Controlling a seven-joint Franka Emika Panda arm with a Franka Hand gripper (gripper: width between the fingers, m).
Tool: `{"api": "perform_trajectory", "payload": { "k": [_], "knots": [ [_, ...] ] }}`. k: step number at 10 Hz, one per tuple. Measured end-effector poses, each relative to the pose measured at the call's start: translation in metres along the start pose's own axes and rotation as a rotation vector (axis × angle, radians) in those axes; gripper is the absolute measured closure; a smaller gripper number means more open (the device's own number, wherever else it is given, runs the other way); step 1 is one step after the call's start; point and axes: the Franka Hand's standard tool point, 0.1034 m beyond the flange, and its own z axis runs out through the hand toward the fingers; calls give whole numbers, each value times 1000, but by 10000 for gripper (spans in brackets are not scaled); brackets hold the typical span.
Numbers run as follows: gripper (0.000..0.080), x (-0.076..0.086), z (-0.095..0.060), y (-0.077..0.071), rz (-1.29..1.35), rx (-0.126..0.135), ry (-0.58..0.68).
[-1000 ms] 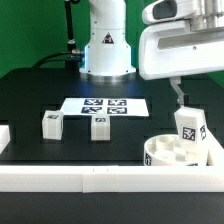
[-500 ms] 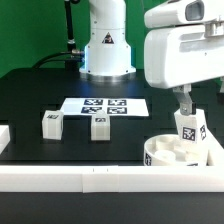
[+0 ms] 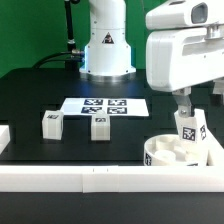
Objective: Assemble stool
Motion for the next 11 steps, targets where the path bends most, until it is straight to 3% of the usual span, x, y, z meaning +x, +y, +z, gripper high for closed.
{"api": "perform_trajectory", "payload": {
  "k": [2, 4, 10, 11],
  "knots": [
    [150, 0, 3, -2, -25, 29, -151],
    [150, 3, 5, 4, -36, 16, -129],
    [150, -4, 11, 12, -24, 13, -121],
    [273, -4, 12, 11, -25, 15, -122]
  ]
}}
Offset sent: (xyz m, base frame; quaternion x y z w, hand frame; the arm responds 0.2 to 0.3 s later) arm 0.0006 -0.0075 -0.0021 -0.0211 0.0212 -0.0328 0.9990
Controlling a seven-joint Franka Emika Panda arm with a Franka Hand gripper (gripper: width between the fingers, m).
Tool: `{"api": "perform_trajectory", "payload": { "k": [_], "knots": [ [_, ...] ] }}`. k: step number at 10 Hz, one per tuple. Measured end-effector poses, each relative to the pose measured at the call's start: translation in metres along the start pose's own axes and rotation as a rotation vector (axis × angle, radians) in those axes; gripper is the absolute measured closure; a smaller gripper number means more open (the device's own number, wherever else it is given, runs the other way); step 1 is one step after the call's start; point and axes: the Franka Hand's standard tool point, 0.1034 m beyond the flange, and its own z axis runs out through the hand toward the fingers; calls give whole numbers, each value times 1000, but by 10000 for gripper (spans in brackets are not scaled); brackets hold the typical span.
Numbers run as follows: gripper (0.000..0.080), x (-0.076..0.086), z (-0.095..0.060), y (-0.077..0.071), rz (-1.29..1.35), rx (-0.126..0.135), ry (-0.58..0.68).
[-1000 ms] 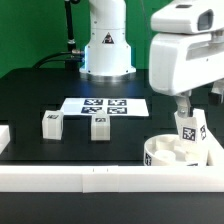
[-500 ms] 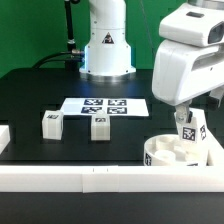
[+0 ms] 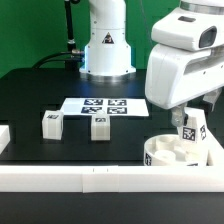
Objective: Assemble stool
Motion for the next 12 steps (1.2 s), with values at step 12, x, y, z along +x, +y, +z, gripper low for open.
{"api": "perform_trajectory", "payload": {
  "k": [12],
  "knots": [
    [465, 10, 0, -12, 1084, 82, 20]
  ]
}}
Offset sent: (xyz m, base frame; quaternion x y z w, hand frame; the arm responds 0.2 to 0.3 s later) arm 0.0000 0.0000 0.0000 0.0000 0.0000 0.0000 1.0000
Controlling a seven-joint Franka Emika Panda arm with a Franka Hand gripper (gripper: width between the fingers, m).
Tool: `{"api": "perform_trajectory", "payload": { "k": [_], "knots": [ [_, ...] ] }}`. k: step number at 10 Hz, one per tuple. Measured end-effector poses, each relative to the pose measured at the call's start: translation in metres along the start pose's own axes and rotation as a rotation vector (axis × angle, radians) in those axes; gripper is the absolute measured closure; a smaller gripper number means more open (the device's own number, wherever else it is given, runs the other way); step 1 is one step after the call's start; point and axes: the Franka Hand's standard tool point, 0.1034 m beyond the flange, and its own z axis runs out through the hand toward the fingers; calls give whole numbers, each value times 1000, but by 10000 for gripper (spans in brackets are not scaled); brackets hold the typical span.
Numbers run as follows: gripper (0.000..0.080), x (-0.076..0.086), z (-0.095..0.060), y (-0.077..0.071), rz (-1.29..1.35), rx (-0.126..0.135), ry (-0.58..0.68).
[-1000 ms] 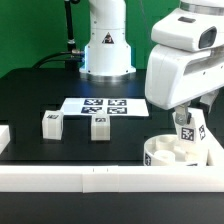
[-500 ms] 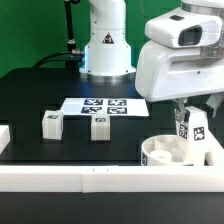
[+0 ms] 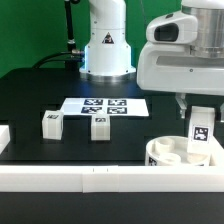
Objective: Assemble stool
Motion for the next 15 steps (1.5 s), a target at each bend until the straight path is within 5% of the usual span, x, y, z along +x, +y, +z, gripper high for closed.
{"api": "perform_trajectory", "payload": {
  "k": [5, 12, 15],
  "knots": [
    [465, -2, 0, -5, 494, 26, -16],
    [465, 9, 0, -9, 1422, 232, -37],
    [464, 10, -1, -10, 1637, 253, -81]
  ]
}}
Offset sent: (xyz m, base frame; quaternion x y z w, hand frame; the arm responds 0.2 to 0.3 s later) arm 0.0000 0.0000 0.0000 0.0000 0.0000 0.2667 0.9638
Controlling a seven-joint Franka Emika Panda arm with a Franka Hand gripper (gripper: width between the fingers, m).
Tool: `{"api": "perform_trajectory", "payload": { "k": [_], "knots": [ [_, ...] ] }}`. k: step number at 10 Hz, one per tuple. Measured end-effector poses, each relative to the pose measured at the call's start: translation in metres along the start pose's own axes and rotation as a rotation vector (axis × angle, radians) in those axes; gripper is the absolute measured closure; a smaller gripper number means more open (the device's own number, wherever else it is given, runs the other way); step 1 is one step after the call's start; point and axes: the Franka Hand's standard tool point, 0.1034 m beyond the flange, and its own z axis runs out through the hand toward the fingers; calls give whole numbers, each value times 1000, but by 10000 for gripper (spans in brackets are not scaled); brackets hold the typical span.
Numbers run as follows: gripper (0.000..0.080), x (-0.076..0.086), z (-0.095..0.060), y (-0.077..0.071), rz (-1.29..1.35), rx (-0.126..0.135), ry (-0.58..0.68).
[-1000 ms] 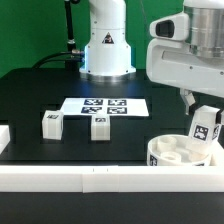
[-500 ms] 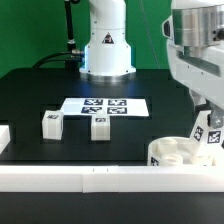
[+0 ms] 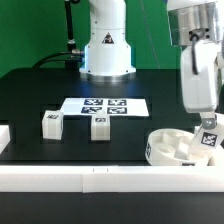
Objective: Assemble stool
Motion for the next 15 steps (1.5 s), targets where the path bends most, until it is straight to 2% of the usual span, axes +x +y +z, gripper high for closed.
{"api": "perform_trajectory", "payload": {
  "k": [2, 4, 5, 6, 9, 10, 15],
  "knots": [
    [464, 0, 0, 0, 24, -1, -16],
    [229, -2, 1, 1, 6, -4, -18],
    [229, -1, -4, -1, -40, 2, -23],
    [166, 3, -13, -2, -70, 7, -33],
    [150, 24, -43, -12, -168, 18, -37],
    [150, 25, -49, -15, -165, 23, -39],
    [150, 25, -44, -13, -178, 17, -34]
  ]
}}
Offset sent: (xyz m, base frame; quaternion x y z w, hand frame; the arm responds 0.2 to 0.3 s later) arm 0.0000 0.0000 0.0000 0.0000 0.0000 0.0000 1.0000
